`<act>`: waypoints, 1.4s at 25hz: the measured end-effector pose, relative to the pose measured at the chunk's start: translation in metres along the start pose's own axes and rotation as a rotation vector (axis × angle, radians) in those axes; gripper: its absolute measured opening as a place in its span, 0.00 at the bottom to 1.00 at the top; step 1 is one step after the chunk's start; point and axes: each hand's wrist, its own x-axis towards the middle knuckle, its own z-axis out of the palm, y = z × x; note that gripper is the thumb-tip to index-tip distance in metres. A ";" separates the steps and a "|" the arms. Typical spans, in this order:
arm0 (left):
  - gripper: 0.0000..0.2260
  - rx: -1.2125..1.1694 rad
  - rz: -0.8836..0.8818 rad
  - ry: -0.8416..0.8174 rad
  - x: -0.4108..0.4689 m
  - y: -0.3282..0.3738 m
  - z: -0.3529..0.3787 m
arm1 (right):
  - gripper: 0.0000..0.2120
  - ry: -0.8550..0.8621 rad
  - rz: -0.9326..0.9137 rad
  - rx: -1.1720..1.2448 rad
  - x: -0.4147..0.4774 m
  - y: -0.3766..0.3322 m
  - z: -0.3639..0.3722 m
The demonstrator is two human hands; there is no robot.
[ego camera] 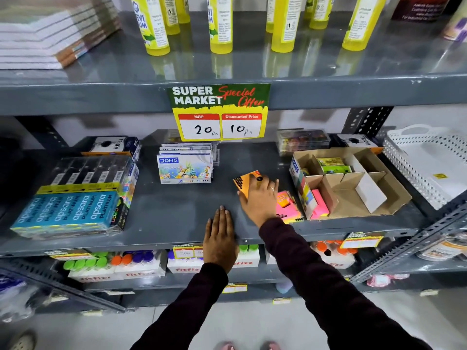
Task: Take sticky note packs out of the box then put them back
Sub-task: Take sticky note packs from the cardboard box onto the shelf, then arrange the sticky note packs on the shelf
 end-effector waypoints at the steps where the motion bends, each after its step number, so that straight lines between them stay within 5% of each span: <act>1: 0.33 -0.004 0.003 0.012 -0.001 0.001 -0.002 | 0.29 -0.020 0.009 0.004 0.011 -0.003 0.001; 9: 0.36 0.045 0.004 -0.041 0.003 -0.001 0.002 | 0.29 -0.237 0.223 0.041 0.068 0.006 -0.012; 17: 0.40 0.031 0.017 -0.060 0.001 -0.018 0.004 | 0.34 -0.302 0.151 0.021 -0.013 0.048 -0.039; 26: 0.43 -0.029 -0.047 0.055 -0.007 -0.043 -0.005 | 0.28 -0.090 -0.004 -0.047 -0.008 0.016 -0.030; 35: 0.40 -0.025 -0.023 0.097 -0.009 -0.042 -0.006 | 0.31 -0.273 -0.099 -0.052 0.033 -0.045 0.009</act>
